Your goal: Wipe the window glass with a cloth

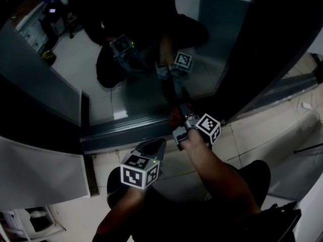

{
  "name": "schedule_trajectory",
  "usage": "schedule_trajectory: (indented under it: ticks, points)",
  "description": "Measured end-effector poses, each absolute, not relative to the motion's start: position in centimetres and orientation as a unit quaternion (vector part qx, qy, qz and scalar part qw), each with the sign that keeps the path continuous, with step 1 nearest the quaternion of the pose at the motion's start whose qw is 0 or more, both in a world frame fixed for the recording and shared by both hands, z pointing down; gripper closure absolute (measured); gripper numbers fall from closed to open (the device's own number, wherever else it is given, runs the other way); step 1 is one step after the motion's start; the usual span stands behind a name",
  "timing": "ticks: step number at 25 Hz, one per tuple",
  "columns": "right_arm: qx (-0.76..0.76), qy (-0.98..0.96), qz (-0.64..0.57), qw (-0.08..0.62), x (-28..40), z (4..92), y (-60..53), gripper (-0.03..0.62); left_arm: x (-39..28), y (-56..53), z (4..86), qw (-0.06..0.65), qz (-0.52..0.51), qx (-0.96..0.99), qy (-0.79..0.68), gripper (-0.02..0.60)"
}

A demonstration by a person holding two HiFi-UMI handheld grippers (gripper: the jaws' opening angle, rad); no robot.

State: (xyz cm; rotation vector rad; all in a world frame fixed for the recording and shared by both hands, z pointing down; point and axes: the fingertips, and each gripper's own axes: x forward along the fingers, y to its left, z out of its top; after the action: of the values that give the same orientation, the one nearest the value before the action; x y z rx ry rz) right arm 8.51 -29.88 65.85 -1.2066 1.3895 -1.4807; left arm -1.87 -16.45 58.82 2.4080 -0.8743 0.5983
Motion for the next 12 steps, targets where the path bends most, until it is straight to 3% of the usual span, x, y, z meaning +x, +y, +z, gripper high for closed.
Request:
schedule_trajectory:
  ticks: [12]
  points:
    - [-0.431,0.589,-0.559,0.395,7.8,57.3,-29.9,0.523,-1.5,-17.2,58.4,0.252,0.211,0.890,-0.317,0.565]
